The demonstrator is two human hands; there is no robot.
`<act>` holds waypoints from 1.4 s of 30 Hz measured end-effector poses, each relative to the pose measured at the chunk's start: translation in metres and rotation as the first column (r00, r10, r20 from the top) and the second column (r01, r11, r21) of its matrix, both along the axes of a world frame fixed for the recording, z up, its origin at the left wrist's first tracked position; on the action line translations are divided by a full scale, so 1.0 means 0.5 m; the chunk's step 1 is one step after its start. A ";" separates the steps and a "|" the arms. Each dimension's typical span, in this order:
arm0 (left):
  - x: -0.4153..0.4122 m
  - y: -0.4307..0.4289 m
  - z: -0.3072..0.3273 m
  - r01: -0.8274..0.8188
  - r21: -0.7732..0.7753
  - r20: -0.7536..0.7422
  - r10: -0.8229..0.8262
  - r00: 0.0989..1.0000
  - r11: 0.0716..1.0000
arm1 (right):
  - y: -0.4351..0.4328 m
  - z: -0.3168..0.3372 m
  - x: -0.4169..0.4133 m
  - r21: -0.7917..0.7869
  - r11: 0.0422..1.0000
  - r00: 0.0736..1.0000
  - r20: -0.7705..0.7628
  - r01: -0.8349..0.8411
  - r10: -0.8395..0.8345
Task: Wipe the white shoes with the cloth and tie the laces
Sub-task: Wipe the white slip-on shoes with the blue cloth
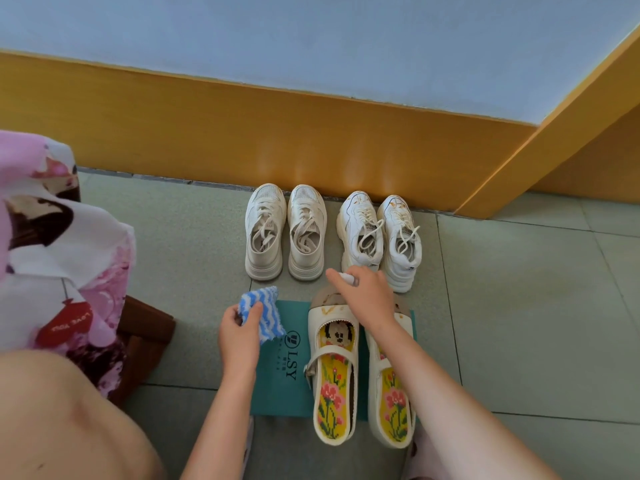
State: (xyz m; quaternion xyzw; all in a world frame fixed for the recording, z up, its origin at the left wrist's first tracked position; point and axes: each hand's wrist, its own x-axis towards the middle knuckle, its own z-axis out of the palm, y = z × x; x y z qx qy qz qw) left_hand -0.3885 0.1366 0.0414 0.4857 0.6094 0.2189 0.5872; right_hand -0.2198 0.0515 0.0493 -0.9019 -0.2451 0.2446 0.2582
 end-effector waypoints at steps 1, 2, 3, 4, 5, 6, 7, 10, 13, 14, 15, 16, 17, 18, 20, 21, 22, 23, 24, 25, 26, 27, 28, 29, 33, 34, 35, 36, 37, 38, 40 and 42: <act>-0.002 0.003 0.005 -0.028 0.015 0.003 0.028 1.000 0.999 | 0.005 0.000 -0.001 0.064 0.998 0.995 -0.098 0.022 -0.016; -0.004 0.008 0.010 -0.067 0.028 0.013 0.067 0.998 0.997 | 0.012 0.001 -0.004 0.145 0.988 0.978 -0.206 0.053 -0.022; -0.008 0.014 0.016 -0.113 0.044 0.024 0.112 0.993 0.993 | 0.020 0.001 -0.008 0.222 0.971 0.951 -0.309 0.095 -0.022; -0.011 0.021 0.022 -0.163 0.062 0.035 0.161 0.986 0.985 | 0.027 0.002 -0.013 0.278 0.954 0.927 -0.375 0.116 -0.003; -0.015 0.030 0.028 -0.214 0.081 0.047 0.210 0.977 0.974 | 0.032 0.002 -0.021 0.314 0.944 0.921 -0.389 0.100 0.032; -0.018 0.039 0.034 -0.259 0.093 0.062 0.255 0.965 0.961 | 0.035 -0.001 -0.031 0.317 0.947 0.927 -0.368 0.049 0.075; -0.021 0.047 0.039 -0.293 0.100 0.076 0.286 0.955 0.951 | 0.036 -0.004 -0.044 0.302 0.953 0.934 -0.337 -0.015 0.121; -0.023 0.065 0.046 -0.329 0.095 0.108 0.318 0.942 0.940 | 0.036 -0.011 -0.090 0.274 0.954 0.932 -0.300 -0.121 0.204; -0.023 0.069 0.048 -0.319 0.086 0.106 0.310 0.945 0.944 | 0.038 -0.024 -0.126 0.319 0.943 0.894 -0.387 -0.101 0.226; -0.023 0.068 0.048 -0.315 0.086 0.107 0.306 0.946 0.945 | 0.041 -0.028 -0.133 0.305 0.946 0.893 -0.387 -0.110 0.228; -0.023 0.067 0.049 -0.311 0.084 0.108 0.302 0.947 0.947 | 0.044 -0.033 -0.138 0.279 0.953 0.899 -0.376 -0.120 0.223; -0.024 0.065 0.051 -0.311 0.080 0.115 0.302 0.947 0.947 | 0.048 -0.039 -0.141 0.253 0.958 0.906 -0.360 -0.134 0.222; -0.024 0.062 0.053 -0.312 0.073 0.122 0.302 0.945 0.947 | 0.052 -0.043 -0.142 0.231 0.962 0.912 -0.344 -0.147 0.222; -0.024 0.061 0.054 -0.312 0.065 0.124 0.303 0.945 0.948 | 0.055 -0.047 -0.144 0.211 0.964 0.915 -0.334 -0.161 0.226; -0.024 0.058 0.059 -0.302 0.055 0.120 0.294 0.948 0.952 | 0.060 -0.050 -0.146 0.193 0.962 0.916 -0.316 -0.193 0.247; -0.023 0.057 0.063 -0.298 0.053 0.125 0.290 0.949 0.953 | 0.062 -0.050 -0.145 0.186 0.960 0.916 -0.306 -0.210 0.260; -0.022 0.057 0.066 -0.295 0.051 0.133 0.287 0.949 0.954 | 0.063 -0.050 -0.145 0.175 0.957 0.917 -0.288 -0.232 0.275; -0.020 0.056 0.071 -0.290 0.048 0.141 0.281 0.949 0.956 | 0.064 -0.050 -0.144 0.161 0.953 0.919 -0.265 -0.255 0.291; -0.018 0.056 0.076 -0.283 0.044 0.148 0.274 0.950 0.958 | 0.065 -0.051 -0.143 0.150 0.951 0.921 -0.248 -0.270 0.300; -0.016 0.055 0.083 -0.274 0.041 0.156 0.265 0.952 0.961 | 0.064 -0.051 -0.142 0.144 0.951 0.922 -0.244 -0.272 0.300; -0.013 0.054 0.091 -0.263 0.041 0.164 0.253 0.953 0.964 | 0.063 -0.050 -0.140 0.147 0.953 0.922 -0.250 -0.266 0.296; -0.009 0.054 0.100 -0.249 0.041 0.172 0.238 0.956 0.968 | 0.059 -0.048 -0.138 0.151 0.954 0.920 -0.262 -0.259 0.291; -0.005 0.054 0.109 -0.233 0.039 0.181 0.223 0.958 0.972 | 0.055 -0.043 -0.135 0.153 0.954 0.918 -0.270 -0.258 0.291; 0.000 0.053 0.119 -0.215 0.040 0.193 0.203 0.960 0.976 | 0.050 -0.034 -0.131 0.155 0.953 0.916 -0.272 -0.261 0.295; 0.026 0.049 0.162 -0.107 0.029 0.247 0.097 0.964 0.994 | 0.020 0.029 -0.094 0.304 0.950 0.926 -0.334 -0.072 0.177; 0.037 0.045 0.172 -0.057 0.019 0.263 0.050 0.963 0.998 | 0.013 0.052 -0.078 0.352 0.935 0.902 -0.417 0.045 0.114; 0.049 0.039 0.181 0.003 -0.001 0.286 -0.002 0.958 1.000 | 0.006 0.075 -0.060 0.374 0.914 0.842 -0.534 0.157 0.074; 0.064 0.032 0.190 0.068 -0.036 0.316 -0.054 0.947 0.997 | 0.000 0.094 -0.041 0.368 0.894 0.745 -0.664 0.253 0.062; 0.082 0.024 0.197 0.139 -0.074 0.341 -0.106 0.934 0.988 | -0.006 0.107 -0.023 0.343 0.877 0.622 -0.780 0.337 0.067; 0.101 0.014 0.202 0.212 -0.112 0.359 -0.159 0.920 0.971 | -0.014 0.117 -0.006 0.311 0.864 0.511 -0.857 0.396 0.074; 0.142 -0.007 0.207 0.330 -0.180 0.386 -0.242 0.890 0.927 | -0.033 0.133 0.021 0.288 0.851 0.378 -0.919 0.439 0.116; 0.179 -0.029 0.206 0.403 -0.225 0.406 -0.291 0.866 0.887 | -0.056 0.141 0.047 0.270 0.824 0.308 -0.943 0.498 0.123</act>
